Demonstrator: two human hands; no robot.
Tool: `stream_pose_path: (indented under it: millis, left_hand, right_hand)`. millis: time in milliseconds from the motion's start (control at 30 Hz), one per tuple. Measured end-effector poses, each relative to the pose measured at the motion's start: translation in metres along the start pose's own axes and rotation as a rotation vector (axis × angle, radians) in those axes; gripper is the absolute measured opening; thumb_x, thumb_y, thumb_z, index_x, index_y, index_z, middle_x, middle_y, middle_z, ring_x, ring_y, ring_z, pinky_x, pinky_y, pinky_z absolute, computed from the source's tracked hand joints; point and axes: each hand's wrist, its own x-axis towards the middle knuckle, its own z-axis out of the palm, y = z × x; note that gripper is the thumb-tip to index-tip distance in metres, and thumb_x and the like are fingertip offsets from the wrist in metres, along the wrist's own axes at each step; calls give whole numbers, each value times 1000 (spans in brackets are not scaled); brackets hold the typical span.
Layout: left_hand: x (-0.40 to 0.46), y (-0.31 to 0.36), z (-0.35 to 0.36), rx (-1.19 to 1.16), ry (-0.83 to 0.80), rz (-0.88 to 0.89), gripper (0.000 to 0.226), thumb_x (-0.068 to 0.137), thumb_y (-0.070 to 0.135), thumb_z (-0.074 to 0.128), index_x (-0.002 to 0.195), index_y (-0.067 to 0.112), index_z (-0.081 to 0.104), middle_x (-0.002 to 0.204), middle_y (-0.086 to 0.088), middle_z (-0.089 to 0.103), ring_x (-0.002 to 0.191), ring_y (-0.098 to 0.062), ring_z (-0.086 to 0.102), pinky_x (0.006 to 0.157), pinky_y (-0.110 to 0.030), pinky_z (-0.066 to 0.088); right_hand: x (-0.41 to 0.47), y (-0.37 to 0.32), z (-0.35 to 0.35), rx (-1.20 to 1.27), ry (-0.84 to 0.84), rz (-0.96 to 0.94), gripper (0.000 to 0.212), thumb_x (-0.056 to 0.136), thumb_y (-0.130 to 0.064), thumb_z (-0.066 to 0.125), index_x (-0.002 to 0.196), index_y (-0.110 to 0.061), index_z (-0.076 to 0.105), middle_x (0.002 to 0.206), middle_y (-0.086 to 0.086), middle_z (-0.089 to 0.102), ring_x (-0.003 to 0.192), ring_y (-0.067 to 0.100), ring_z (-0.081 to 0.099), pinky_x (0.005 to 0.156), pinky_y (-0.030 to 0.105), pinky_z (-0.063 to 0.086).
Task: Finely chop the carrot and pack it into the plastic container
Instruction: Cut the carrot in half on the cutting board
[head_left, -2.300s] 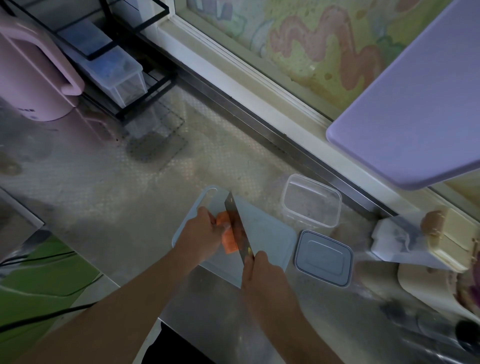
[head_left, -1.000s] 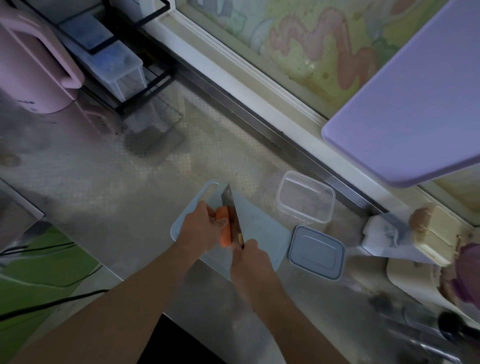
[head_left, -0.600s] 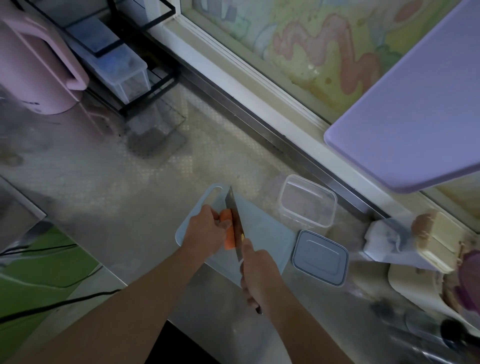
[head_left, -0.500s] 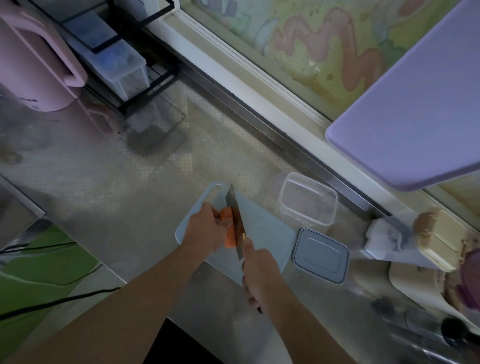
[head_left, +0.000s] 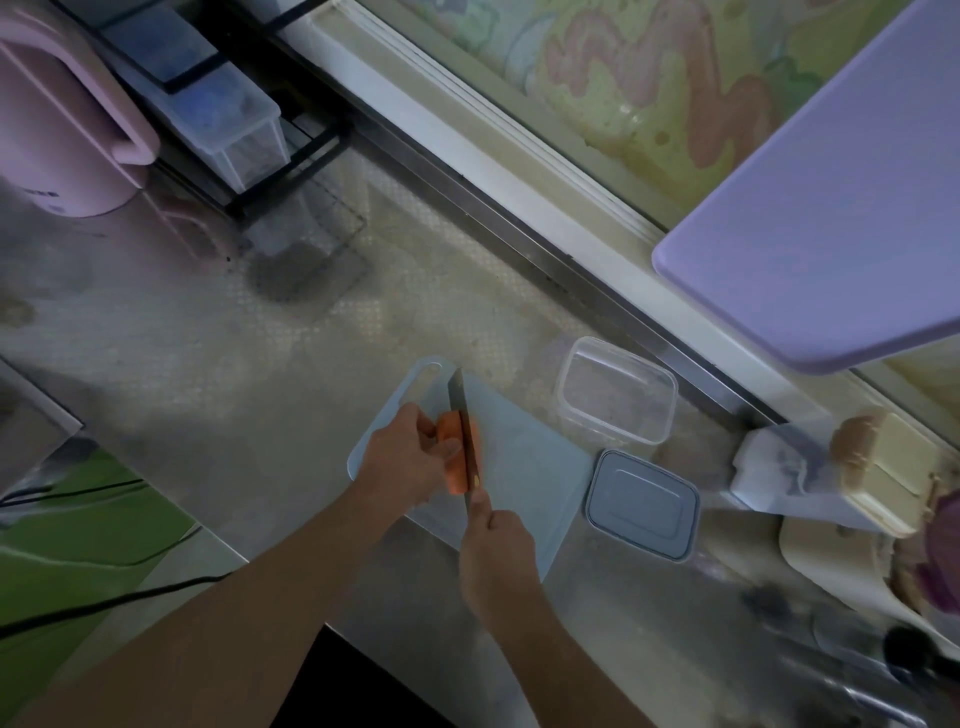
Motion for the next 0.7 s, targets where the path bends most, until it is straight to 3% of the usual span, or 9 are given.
stream_pose_path:
  millis: [67,133,200,300,400,567,700]
  left_hand:
    - [0,-4,1,-36,8,4,22,96,36,73,103,22,57,89,-1,68,67,-16,67,56,-26,55]
    - [1,-12,0,-72,21,-9,18,95,35,74,98,26,59,88,2,71,75,-20,70,73,-42,63]
    - [0,-18,-3,-122,18,-28,17,95,35,75,95,25,61,83,4,74,72,-23,72,73,-48,64]
    - [-5,-15,-3,-172,7,-31,20,97,34,73,97,18,61,80,1,75,67,-26,73,63,-45,64]
    - [-8,-8,-4,-156,-6,-24,19,100,36,69,99,19,59,87,0,72,66,-22,72,63,-39,64]
    - [-9,-8,-6,-80,-33,31,19,103,40,62,110,22,60,102,3,70,83,-21,71,85,-46,61]
    - [-9,-8,-2,-66,-32,29,17,103,42,62,107,25,61,103,5,71,87,-19,71,89,-43,60]
  right_hand:
    - [4,3,10,-16,14,-20,53,108,-51,27,80,-17,57,75,-3,59,63,7,53,52,22,36]
    - [3,7,22,-37,-6,-45,52,108,-50,27,80,-19,59,77,-3,61,68,6,56,53,19,33]
    - [0,8,32,-27,-18,-58,53,108,-50,27,82,-19,61,78,-2,62,71,7,58,55,20,34]
    - [-4,9,34,15,-5,-75,53,108,-50,28,84,-18,63,79,-2,63,72,8,58,57,20,36]
    - [2,10,28,66,1,-74,53,109,-48,29,79,-18,62,74,-3,61,70,9,57,60,22,38]
    - [9,18,8,136,-37,-73,55,107,-52,32,65,-22,51,64,-5,49,60,11,45,61,27,34]
    - [10,25,4,178,-86,-27,59,101,-64,35,61,-22,47,57,-6,44,54,13,40,59,32,33]
